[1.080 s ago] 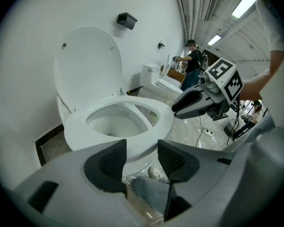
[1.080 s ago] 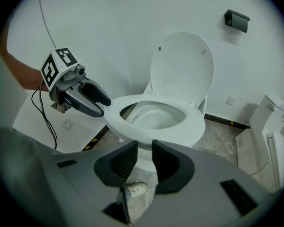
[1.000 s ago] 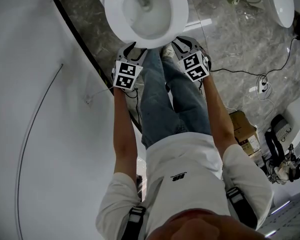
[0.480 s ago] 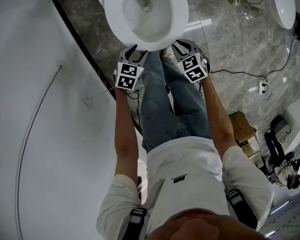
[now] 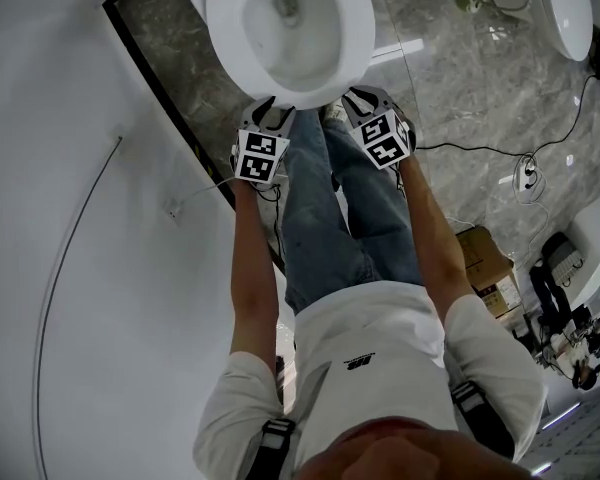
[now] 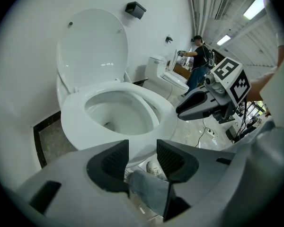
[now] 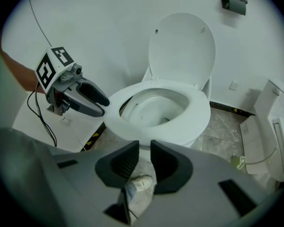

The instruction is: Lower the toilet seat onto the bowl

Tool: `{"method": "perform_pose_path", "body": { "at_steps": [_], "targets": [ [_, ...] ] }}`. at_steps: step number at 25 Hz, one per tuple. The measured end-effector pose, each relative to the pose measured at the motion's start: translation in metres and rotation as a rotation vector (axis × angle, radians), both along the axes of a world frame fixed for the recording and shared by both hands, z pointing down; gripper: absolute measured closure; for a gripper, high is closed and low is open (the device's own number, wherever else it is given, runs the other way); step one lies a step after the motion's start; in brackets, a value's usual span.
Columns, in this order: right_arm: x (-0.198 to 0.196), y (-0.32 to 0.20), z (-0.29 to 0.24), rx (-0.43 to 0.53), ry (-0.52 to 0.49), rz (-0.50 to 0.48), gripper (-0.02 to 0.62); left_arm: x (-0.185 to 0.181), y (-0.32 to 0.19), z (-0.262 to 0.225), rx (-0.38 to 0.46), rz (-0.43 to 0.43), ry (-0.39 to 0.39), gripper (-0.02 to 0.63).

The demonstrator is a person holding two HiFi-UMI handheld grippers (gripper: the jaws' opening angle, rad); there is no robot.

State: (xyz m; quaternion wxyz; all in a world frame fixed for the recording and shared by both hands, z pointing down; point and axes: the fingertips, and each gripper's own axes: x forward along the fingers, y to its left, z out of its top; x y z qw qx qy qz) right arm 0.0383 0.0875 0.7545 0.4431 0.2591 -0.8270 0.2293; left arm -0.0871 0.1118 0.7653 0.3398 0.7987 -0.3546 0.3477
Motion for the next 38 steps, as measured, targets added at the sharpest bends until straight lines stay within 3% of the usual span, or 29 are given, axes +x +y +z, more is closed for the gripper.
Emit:
{"method": "perform_pose_path", "body": {
  "at_steps": [38],
  "targets": [
    [0.000, 0.009, 0.083, -0.088, 0.036, 0.050, 0.529, -0.004, 0.005, 0.080, -0.085, -0.130, -0.030, 0.420]
  ]
}}
